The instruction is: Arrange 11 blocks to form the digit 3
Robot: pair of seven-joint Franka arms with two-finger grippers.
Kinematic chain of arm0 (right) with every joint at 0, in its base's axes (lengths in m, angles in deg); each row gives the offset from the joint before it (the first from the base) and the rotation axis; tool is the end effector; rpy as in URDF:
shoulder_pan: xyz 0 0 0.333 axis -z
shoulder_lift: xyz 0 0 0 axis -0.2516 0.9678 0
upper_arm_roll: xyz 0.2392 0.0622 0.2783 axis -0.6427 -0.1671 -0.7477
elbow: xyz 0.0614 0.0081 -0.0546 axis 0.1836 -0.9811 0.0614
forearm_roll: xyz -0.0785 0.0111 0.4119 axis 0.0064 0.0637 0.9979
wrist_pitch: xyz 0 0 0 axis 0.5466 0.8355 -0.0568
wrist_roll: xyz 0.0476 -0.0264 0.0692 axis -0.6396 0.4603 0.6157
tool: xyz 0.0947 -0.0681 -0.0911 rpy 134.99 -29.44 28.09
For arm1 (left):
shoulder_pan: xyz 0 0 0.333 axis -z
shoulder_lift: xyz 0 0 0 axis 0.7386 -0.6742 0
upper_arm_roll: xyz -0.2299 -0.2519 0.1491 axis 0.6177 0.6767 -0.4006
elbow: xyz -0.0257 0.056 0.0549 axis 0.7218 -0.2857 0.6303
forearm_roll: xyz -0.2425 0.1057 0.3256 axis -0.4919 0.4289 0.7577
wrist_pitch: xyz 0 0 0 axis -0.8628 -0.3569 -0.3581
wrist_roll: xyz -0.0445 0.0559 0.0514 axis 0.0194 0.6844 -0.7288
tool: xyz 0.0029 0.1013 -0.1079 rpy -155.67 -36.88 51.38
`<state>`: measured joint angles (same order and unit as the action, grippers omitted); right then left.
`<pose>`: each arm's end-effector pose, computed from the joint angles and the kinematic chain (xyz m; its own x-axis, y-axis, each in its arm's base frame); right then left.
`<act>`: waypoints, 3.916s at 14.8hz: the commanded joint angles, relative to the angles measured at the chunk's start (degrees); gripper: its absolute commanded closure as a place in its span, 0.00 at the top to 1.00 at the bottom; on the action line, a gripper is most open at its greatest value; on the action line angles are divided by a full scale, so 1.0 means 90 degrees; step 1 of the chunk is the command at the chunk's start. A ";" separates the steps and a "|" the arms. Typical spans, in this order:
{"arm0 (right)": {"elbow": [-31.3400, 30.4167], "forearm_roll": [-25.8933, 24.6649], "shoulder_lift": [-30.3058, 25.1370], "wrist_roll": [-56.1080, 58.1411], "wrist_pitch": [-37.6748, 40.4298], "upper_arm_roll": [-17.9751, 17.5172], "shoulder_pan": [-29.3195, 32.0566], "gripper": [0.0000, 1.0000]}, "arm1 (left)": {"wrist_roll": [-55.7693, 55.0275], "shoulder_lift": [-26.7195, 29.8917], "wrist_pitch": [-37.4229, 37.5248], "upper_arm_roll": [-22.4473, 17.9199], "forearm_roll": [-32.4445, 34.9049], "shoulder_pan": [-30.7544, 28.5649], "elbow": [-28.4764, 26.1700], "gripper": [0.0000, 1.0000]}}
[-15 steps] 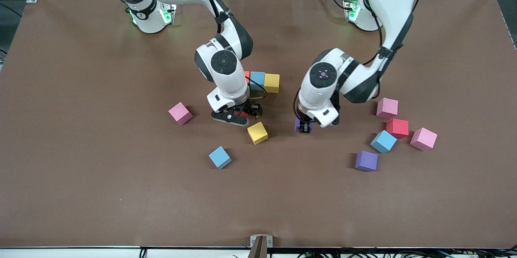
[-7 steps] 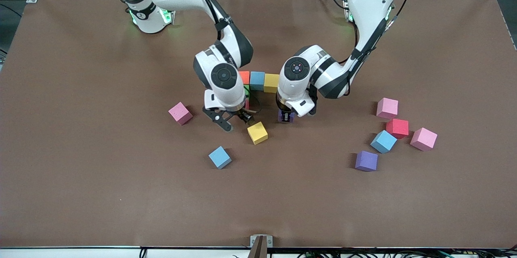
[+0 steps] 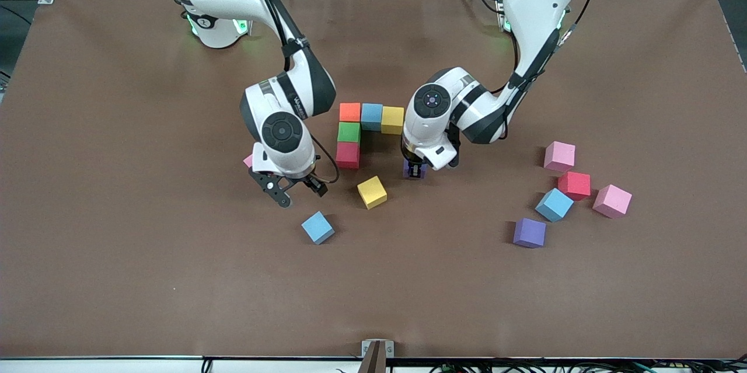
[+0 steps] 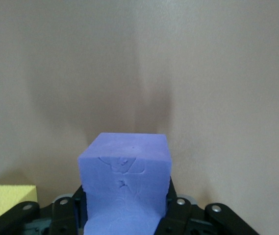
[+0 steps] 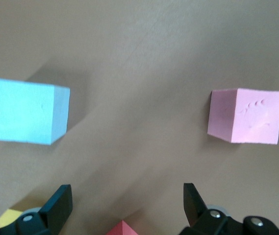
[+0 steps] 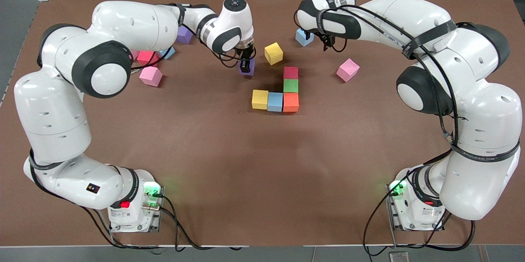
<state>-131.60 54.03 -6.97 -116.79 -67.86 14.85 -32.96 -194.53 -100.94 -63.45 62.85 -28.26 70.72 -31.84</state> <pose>0.6258 0.3788 0.2807 0.7114 -0.7027 0.0119 -0.6999 -0.7068 0.1032 0.5391 -0.4595 0.2151 0.0823 0.9954 -0.0496 0.9966 -0.0817 0.0145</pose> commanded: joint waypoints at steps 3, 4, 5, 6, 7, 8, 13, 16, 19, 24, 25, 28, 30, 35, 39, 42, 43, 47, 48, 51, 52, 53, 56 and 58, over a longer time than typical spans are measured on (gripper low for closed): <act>-0.0107 0.0007 -0.0178 0.0183 -0.0286 0.0016 0.0261 1.00 | -0.0905 -0.0260 -0.0011 -0.0015 0.0078 0.0487 0.0350 0.56; -0.0088 0.0045 -0.0168 0.0523 -0.0238 -0.0013 0.0446 1.00 | -0.1042 -0.0358 -0.0011 -0.0015 0.0078 0.0585 0.0447 0.56; -0.0039 0.0075 -0.0177 0.1174 -0.0160 -0.0013 0.0515 1.00 | -0.1217 -0.0514 -0.0002 -0.0044 0.0078 0.0702 0.0613 0.56; -0.0029 0.0065 -0.0177 0.1838 0.0044 -0.0003 0.0545 1.00 | -0.1393 -0.0641 -0.0002 -0.0064 0.0078 0.0781 0.0788 0.56; -0.0029 0.0075 -0.0206 0.2183 0.0317 0.0026 0.0545 1.00 | -0.1550 -0.0768 -0.0002 -0.0074 0.0078 0.0820 0.0935 0.56; -0.0029 0.0104 -0.0236 0.2090 0.0339 0.0036 0.0584 1.00 | -0.1648 -0.0856 -0.0002 -0.0074 0.0078 0.0908 0.1091 0.56; -0.0029 0.0319 -0.0285 0.0022 0.0193 0.0046 0.0594 1.00 | -0.1717 -0.1257 0.0008 -0.0103 0.0088 0.1123 0.1581 0.56; 0.0077 0.0881 -0.0304 -0.0693 0.0095 0.0055 0.0730 1.00 | -0.1727 -0.1345 0.0008 -0.0103 0.0078 0.1182 0.1630 0.56; 0.0235 0.1228 -0.0275 -0.0714 0.0134 0.0055 0.0965 1.00 | -0.1727 -0.1355 0.0008 -0.0103 0.0068 0.1182 0.1698 0.56; 0.0362 0.0690 -0.0256 -0.0753 0.0153 0.0036 0.0838 1.00 | -0.1717 -0.1472 -0.0002 -0.0103 0.0098 0.1221 0.1786 0.56; 0.0371 0.0671 -0.0256 -0.0743 0.0144 0.0026 0.0799 1.00 | -0.1717 -0.1472 -0.0002 -0.0103 0.0107 0.1221 0.1786 0.56; 0.0361 0.0700 -0.0197 -0.0830 0.0027 0.0007 0.0615 1.00 | -0.1678 -0.1443 -0.0002 -0.0103 0.0146 0.1221 0.1776 1.00; 0.0400 0.0720 -0.0022 -0.1414 -0.0342 -0.0003 0.0399 1.00 | -0.1668 -0.1385 0.0008 -0.0103 0.0146 0.1221 0.1776 1.00; 0.1199 0.0759 0.0748 -0.2411 -0.0618 -0.0042 0.0165 1.00 | -0.1639 -0.1141 0.0174 -0.0103 0.0166 0.1143 0.1679 1.00; 0.2069 0.0759 0.1452 -0.2833 -0.0608 -0.0081 0.0076 1.00 | -0.1542 -0.0780 0.0369 -0.0064 0.0156 0.1094 0.1387 1.00; 0.2333 0.0749 0.1706 -0.2804 -0.0608 -0.0198 0.0086 1.00 | -0.1220 -0.0429 0.0438 -0.0055 0.0069 0.1036 0.1114 1.00; 0.2431 0.0739 0.1804 -0.2823 -0.0608 -0.0247 0.0086 1.00 | -0.1132 -0.0292 0.0438 -0.0054 0.0068 0.0977 0.0987 1.00; 0.2481 0.0739 0.1971 -0.2775 -0.0618 -0.0374 -0.0002 1.00 | -0.0324 0.0332 0.0448 -0.0045 0.0068 0.0548 0.0352 1.00; 0.2481 0.0720 0.1971 -0.2775 -0.0618 -0.0413 -0.0060 1.00 | -0.0021 0.0441 0.0448 -0.0045 0.0078 0.0421 0.0206 1.00; 0.2529 0.0720 0.2068 -0.2823 -0.0618 -0.0540 -0.0158 1.00 | 0.0742 0.0918 0.0457 -0.0025 0.0068 -0.0154 -0.0283 1.00; 0.2549 0.0720 0.2107 -0.2852 -0.0628 -0.0540 -0.0197 1.00 | 0.0947 0.1027 0.0457 0.0004 0.0068 -0.0388 -0.0410 1.00; 0.2568 0.0720 0.2137 -0.2853 -0.0647 -0.0550 -0.0255 1.00 | 0.1229 0.1105 0.0457 0.0014 0.0068 -0.0555 -0.0527 1.00; 0.2636 0.0720 0.2224 -0.2833 -0.0696 -0.0560 -0.0275 1.00 | 0.2070 0.1145 0.0457 0.0004 0.0088 -0.1092 -0.0616 1.00; 0.2763 0.0720 0.2332 -0.2833 -0.0706 -0.0579 -0.0275 1.00 | 0.2383 0.1106 0.0448 -0.0006 0.0166 -0.1443 -0.0539 1.00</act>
<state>-109.52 61.46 12.12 -141.18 -74.15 9.82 -35.59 -175.66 -92.19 -59.31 62.30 -27.99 60.44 -35.63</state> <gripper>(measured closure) 0.000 0.000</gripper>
